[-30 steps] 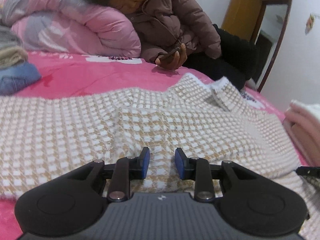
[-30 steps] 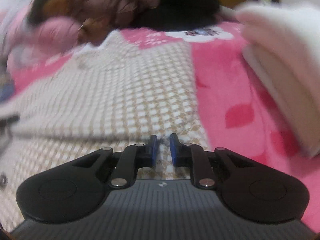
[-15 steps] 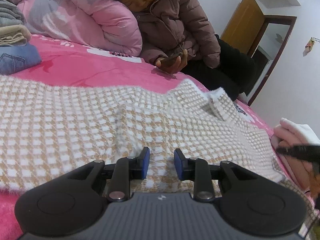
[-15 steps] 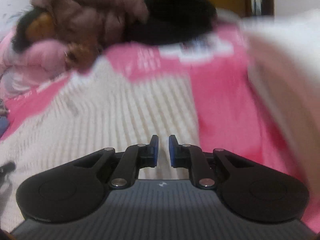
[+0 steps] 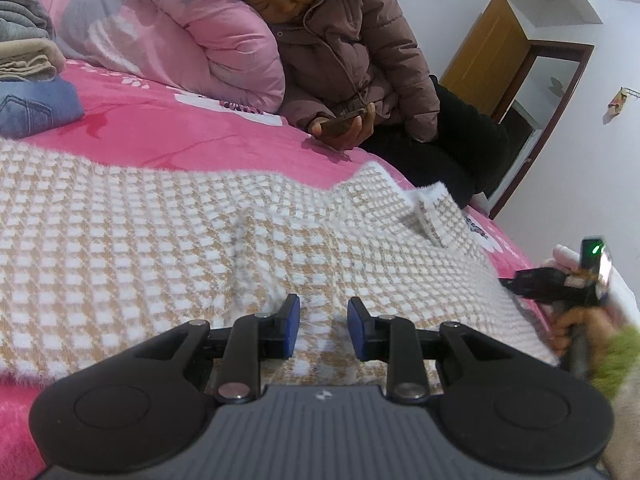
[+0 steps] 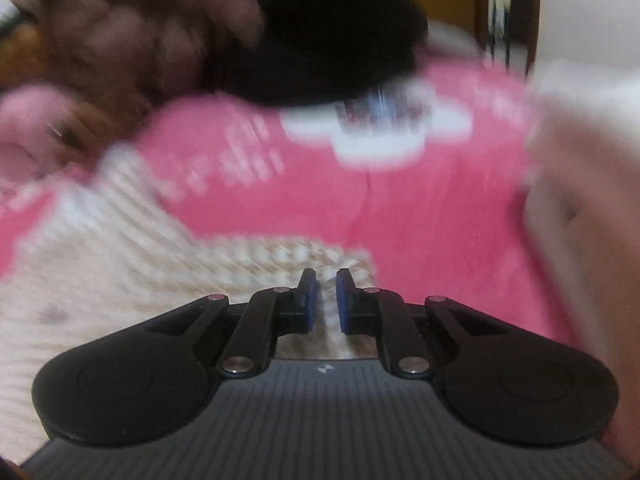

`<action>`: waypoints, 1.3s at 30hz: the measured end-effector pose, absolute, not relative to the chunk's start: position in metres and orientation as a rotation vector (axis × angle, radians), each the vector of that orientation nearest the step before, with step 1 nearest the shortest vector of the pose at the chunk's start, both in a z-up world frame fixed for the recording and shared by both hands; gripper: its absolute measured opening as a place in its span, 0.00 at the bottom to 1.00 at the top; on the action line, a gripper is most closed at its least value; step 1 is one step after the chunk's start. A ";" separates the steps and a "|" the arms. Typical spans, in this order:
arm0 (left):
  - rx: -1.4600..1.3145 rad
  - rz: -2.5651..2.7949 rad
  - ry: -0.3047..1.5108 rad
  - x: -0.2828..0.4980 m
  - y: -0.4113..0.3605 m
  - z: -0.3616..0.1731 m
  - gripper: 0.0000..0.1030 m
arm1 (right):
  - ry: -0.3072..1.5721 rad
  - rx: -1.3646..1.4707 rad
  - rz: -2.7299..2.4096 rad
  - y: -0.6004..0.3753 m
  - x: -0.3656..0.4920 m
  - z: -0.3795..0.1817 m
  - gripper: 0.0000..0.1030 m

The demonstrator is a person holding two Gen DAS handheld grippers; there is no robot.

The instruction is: Fold clothes

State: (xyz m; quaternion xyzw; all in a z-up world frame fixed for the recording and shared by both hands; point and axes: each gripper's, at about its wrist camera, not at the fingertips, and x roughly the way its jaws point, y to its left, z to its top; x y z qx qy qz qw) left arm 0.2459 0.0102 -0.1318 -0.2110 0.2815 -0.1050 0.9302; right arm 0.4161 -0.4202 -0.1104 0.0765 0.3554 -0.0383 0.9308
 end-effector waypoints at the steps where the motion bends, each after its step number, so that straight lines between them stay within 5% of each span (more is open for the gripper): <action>1: -0.434 -0.216 0.576 0.246 0.011 -0.132 0.27 | 0.721 0.180 -0.081 -0.423 0.415 -0.108 0.08; 9: -0.458 -0.224 0.574 0.246 0.014 -0.134 0.27 | 0.661 0.170 -0.067 -0.412 0.337 -0.067 0.11; 13: -0.455 -0.224 0.575 0.246 0.014 -0.134 0.27 | 0.705 0.157 -0.048 -0.415 0.323 -0.117 0.09; 19: -0.462 -0.226 0.574 0.247 0.014 -0.134 0.27 | 0.644 0.307 0.030 -0.412 0.279 -0.080 0.13; 28: -0.464 -0.226 0.572 0.247 0.014 -0.134 0.27 | 0.615 0.265 0.058 -0.402 0.259 -0.127 0.13; 39: -0.460 -0.212 0.562 0.245 0.012 -0.131 0.28 | 0.608 0.184 0.044 -0.389 0.248 -0.120 0.14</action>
